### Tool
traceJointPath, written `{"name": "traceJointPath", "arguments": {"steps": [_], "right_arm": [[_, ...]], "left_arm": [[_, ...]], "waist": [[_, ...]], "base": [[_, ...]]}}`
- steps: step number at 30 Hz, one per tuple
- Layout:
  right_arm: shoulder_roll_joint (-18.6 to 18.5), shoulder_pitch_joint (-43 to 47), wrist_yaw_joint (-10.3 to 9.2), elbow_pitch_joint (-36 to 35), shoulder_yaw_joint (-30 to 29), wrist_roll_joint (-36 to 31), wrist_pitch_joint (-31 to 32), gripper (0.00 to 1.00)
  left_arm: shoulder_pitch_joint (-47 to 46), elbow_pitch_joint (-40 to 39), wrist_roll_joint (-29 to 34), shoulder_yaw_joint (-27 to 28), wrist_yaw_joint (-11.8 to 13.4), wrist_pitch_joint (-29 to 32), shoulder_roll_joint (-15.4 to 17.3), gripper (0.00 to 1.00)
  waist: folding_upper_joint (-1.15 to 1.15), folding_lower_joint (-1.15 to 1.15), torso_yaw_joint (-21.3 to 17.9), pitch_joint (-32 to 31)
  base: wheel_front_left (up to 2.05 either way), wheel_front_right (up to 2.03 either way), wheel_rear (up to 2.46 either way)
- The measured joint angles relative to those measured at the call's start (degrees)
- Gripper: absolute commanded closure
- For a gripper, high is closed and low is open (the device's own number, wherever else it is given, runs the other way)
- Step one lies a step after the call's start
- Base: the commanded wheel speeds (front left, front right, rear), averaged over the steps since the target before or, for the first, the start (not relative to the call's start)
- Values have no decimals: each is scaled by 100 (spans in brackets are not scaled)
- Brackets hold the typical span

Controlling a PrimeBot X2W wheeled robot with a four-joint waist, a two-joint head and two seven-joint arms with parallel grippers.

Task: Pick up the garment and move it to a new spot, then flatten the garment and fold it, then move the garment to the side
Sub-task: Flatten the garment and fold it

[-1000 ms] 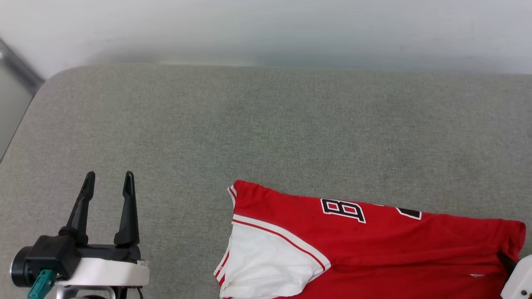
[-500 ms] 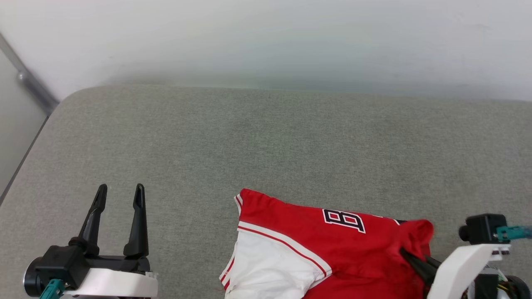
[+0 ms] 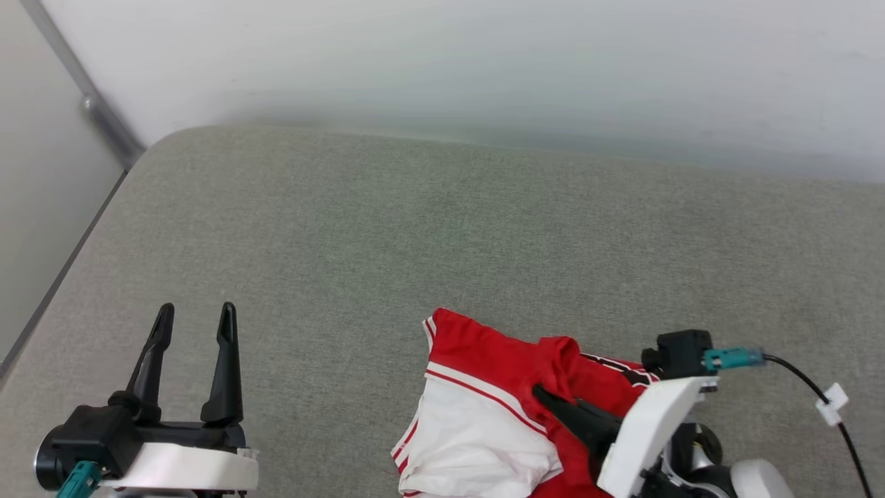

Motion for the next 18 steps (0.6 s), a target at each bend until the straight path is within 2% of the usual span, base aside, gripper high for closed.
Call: {"name": "traceJointPath", "arguments": {"steps": [6,16,17,18], "right_arm": [[2,-629,0,883,444,186,-610,100],[3,-1287,0,2064,1273,611,-1267,100],[-1,-1338,0,2129,1366,625,-1325,53],[-2,-1397,0,2171,1458,668,-1358,0]], "left_arm": [[-87,-48,31,12,0,0,-21,0],[-94,-27,24,-3,0,0,-29,0],[-94,-26,23,-3,0,0,-27,0],[-94,-24,23,-4,0,0,-29,0]], "waist": [[0,0,182,48],[0,0,414,157],[0,0,422,169],[0,0,430,177]], "base": [[0,0,0],[0,0,0],[0,0,0],[0,0,0]]}}
